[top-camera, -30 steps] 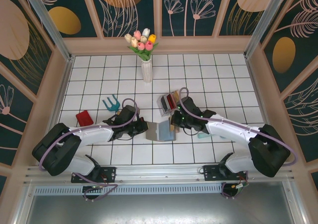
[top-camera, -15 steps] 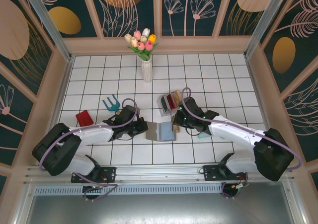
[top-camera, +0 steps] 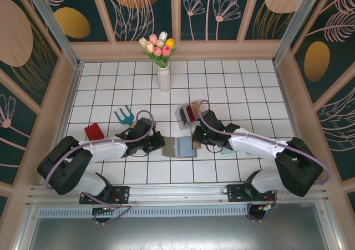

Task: Put the credit cards into the card holder
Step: Flip over the card slot in the card holder.

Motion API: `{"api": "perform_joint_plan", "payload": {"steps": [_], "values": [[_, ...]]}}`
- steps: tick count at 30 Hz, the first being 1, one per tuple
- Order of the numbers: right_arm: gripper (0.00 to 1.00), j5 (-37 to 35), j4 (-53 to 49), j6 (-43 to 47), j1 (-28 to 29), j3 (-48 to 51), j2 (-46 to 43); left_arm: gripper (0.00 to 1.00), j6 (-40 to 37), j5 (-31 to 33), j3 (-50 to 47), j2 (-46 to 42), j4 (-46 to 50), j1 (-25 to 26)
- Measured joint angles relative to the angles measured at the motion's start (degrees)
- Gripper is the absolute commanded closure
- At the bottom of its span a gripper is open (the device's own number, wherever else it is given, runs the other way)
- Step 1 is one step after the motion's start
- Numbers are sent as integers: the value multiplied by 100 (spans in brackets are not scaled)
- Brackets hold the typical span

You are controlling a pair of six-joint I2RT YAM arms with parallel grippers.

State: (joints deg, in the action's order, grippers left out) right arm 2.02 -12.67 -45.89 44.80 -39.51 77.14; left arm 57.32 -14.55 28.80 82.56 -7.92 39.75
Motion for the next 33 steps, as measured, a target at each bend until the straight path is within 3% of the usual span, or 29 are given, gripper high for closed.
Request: {"api": "perform_joint_plan", "payload": {"steps": [13, 22, 27, 33], "values": [[100, 776, 870, -162, 28, 31, 46, 99, 155, -31, -70, 186, -341, 59], [100, 901, 1239, -391, 297, 26, 743, 99, 566, -109, -225, 339, -962, 170], [100, 828, 1276, -439, 367, -24, 909, 89, 686, -81, -319, 323, -1080, 184], [100, 636, 1172, -437, 380, -157, 966, 66, 715, 52, -409, 153, -1045, 184]]}}
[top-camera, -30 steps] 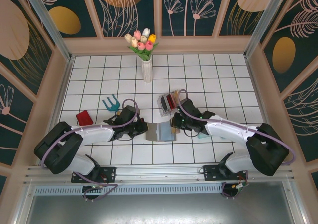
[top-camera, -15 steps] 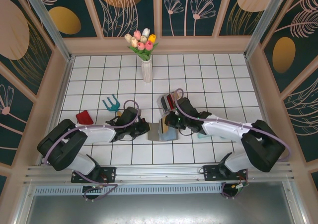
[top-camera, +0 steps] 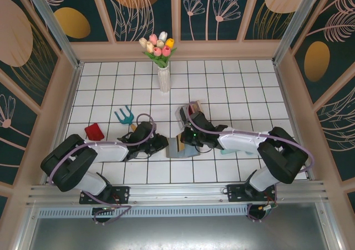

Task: Put the credit cards into the card holder
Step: Flip over the card slot in the card holder.

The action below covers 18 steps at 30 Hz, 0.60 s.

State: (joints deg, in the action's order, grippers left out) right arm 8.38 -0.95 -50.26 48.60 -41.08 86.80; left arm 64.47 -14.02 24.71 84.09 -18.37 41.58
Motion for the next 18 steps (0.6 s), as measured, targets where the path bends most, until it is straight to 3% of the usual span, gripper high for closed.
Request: {"api": "perform_joint_plan", "payload": {"steps": [3, 6, 15, 18], "values": [[100, 7, -11, 0, 0, -2, 0, 56, -11, 59, -37, -122, 20, 2], [100, 37, 17, 0, 0, -2, -7, 55, -24, 74, -39, -166, 13, 2], [100, 70, 31, 2, 0, -4, -144, 64, -138, -57, 166, 186, 17, 7], [99, 72, 28, 0, 0, -4, -205, 71, -184, -94, 295, 352, 31, 13]]}}
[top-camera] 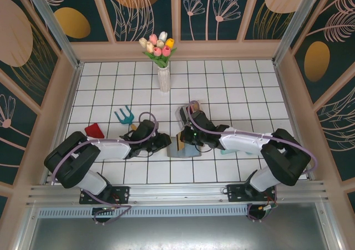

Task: Put the credit cards into the card holder
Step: Flip over the card slot in the card holder, then insert the credit card into the card slot.

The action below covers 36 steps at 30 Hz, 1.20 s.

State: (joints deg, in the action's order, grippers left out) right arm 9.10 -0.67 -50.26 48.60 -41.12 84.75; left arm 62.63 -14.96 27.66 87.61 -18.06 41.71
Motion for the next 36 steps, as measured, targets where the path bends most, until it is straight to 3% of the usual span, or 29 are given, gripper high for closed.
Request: {"api": "perform_joint_plan", "payload": {"steps": [4, 15, 27, 36], "values": [[99, -13, -90, 2, 0, 0, -282, 82, -98, -2, 109, 170, 33, 11], [99, -306, -476, 22, -221, 96, -1311, 85, -155, -4, 142, 236, 31, 26], [100, -35, -175, 44, -238, 584, -481, 86, -157, -2, 162, 240, 55, 31], [100, 90, 752, 39, -352, 848, -155, 86, -195, 46, 162, 238, 81, 31]]}}
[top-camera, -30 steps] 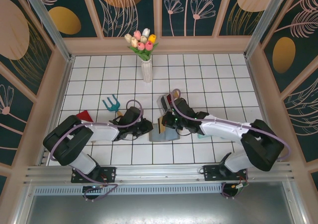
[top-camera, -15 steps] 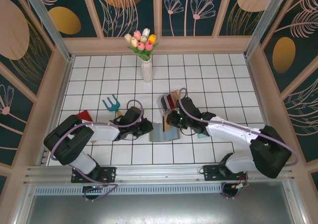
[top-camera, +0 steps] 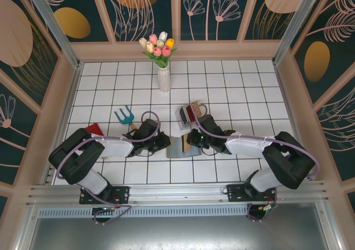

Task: Put the credit cards into the card holder
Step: Insert the credit card into the card slot.

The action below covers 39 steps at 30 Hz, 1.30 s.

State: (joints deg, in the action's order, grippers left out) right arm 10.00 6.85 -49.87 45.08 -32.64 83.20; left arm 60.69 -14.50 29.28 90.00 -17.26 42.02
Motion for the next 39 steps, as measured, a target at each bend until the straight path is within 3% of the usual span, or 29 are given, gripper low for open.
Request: {"api": "perform_joint_plan", "payload": {"steps": [8, 28, 39], "values": [[100, 46, 337, -22, -11, 122, 212, 87, -2, 15, 0, 0, 2, 0], [100, 334, 509, -44, 72, 518, -216, 89, 2, 42, -9, -4, -11, 11], [100, 380, 949, -321, 94, 494, 184, 81, 4, 105, -13, -15, -11, 33]]}}
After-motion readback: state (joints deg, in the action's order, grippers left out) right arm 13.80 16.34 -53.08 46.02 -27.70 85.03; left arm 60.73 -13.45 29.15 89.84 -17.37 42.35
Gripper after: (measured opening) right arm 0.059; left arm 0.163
